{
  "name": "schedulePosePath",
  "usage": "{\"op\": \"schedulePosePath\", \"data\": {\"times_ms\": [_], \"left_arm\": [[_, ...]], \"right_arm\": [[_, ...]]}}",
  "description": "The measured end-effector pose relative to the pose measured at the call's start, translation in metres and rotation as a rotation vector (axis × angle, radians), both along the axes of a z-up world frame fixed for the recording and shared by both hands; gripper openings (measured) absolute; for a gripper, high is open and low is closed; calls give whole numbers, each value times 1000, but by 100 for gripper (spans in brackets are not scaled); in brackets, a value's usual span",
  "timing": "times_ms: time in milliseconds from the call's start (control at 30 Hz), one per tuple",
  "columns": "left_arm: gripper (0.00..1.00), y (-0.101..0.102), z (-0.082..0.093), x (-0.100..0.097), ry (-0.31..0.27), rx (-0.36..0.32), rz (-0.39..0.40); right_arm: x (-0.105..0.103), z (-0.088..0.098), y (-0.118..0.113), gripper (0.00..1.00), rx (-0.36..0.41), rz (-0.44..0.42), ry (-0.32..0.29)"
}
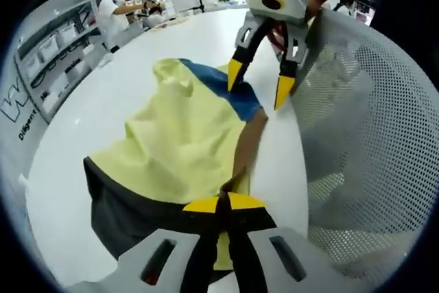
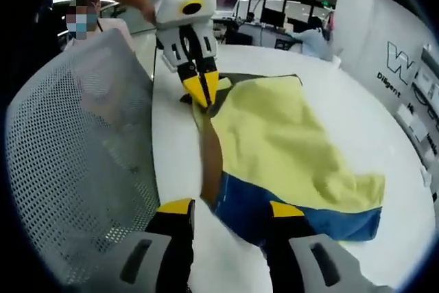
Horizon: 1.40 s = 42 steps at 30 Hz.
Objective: Fold the garment on the visible template until the final outline fits inside the template.
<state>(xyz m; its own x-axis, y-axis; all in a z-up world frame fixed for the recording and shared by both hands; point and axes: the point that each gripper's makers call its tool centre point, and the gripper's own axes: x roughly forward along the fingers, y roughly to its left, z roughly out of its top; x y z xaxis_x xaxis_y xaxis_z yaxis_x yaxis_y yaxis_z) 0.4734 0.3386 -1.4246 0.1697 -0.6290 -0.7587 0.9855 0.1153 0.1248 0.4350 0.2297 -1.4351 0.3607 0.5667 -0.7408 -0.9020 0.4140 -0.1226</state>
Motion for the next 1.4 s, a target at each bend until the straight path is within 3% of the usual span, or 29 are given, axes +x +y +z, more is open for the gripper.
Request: {"op": "schedulePosePath", "data": {"times_ms": [233, 467, 567, 900, 1067, 1133, 1167, 1400], "left_arm": [[6, 1, 8, 17, -5, -39, 72], [7, 4, 2, 20, -16, -29, 71], [9, 5, -1, 19, -29, -18, 49], [29, 13, -11, 11, -25, 20, -1], [21, 16, -13, 10, -35, 46, -22], [11, 18, -11, 12, -83, 65, -58], [7, 18, -11, 10, -71, 63, -60], [6, 18, -1, 16, -33, 49, -1]], "right_arm": [[0, -8, 0, 14, -38, 21, 7], [2, -11, -1, 15, -56, 26, -1], [6, -8, -2, 1, -66, 21, -16], [28, 13, -8, 0, 11, -83, -16], [34, 17, -8, 0, 33, -117, -15], [36, 18, -9, 0, 29, -122, -11], [36, 18, -10, 0, 23, -120, -9], [37, 23, -13, 0, 20, -121, -2]]}}
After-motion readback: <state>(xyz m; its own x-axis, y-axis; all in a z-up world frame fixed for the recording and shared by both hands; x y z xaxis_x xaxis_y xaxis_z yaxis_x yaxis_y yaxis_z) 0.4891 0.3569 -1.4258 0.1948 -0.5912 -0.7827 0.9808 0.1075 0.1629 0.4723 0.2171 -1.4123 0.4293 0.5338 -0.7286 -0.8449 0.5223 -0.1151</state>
